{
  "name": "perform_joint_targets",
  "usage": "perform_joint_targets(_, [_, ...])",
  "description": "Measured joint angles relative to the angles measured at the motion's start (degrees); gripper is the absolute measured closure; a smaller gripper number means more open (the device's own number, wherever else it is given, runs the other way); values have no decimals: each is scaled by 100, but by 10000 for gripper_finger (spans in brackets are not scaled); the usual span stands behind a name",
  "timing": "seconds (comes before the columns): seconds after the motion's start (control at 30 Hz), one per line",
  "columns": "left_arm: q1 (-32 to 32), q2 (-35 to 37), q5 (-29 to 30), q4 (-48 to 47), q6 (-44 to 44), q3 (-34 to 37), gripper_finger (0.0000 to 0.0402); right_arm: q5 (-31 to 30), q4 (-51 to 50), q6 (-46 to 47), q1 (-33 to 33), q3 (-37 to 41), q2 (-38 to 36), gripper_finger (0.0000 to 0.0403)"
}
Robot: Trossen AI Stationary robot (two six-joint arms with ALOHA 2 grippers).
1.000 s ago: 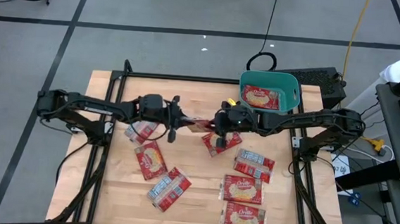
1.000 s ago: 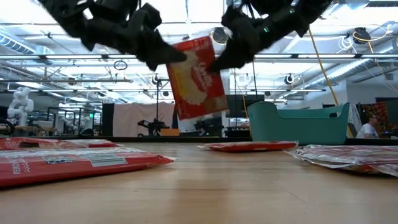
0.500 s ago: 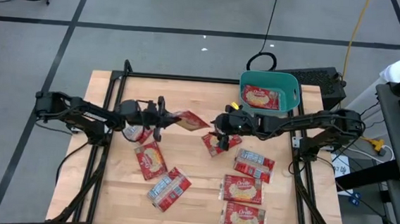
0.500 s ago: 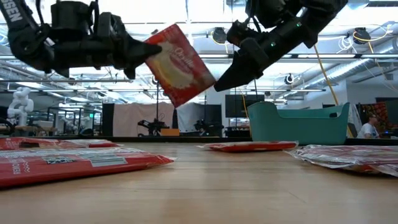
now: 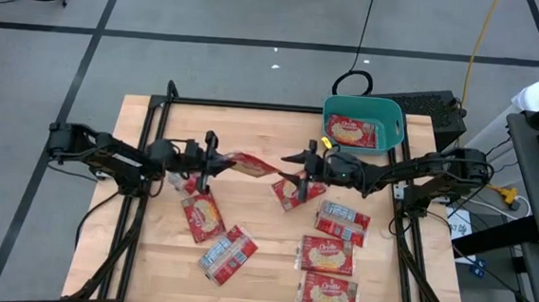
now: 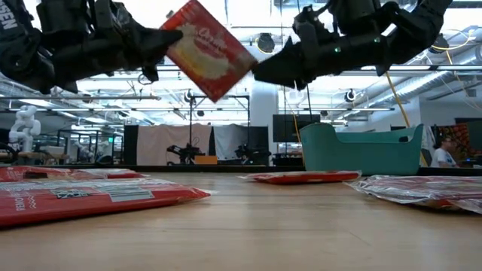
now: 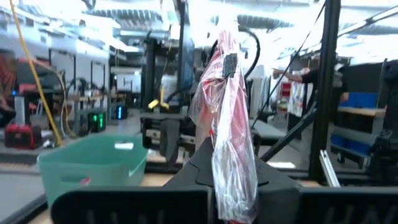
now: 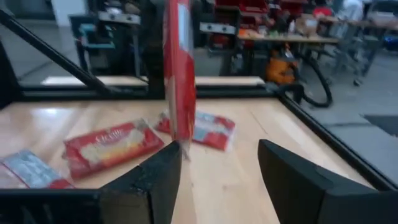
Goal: Sort popcorn bags into baskets
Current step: Put the red popcorn bag into the blue bin
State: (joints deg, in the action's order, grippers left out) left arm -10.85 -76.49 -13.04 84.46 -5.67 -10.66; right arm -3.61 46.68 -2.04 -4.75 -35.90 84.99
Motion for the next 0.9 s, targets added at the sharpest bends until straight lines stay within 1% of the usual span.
perform_joint_targets(0.13, [11, 0, -2, 129, -9, -107, 387, 388, 415, -128, 0, 0, 0, 204])
perform_joint_targets(0.23, [11, 0, 0, 116, -6, -206, 389, 402, 588, -176, 0, -2, -2, 218])
perform_joint_targets(0.4, [11, -80, 0, 117, -40, -318, 386, 401, 633, -164, 0, -2, -2, 252])
perform_joint_targets(0.5, [8, -247, 2, 123, -52, -442, 386, 399, 637, -85, 0, -2, 0, 267])
perform_joint_targets(0.73, [6, -682, 7, 116, -26, -796, 389, 397, 748, -198, 0, -2, -2, 289])
perform_joint_targets(0.9, [2, -721, 17, 141, 88, -854, 385, 397, 714, -216, -11, -2, -2, 334])
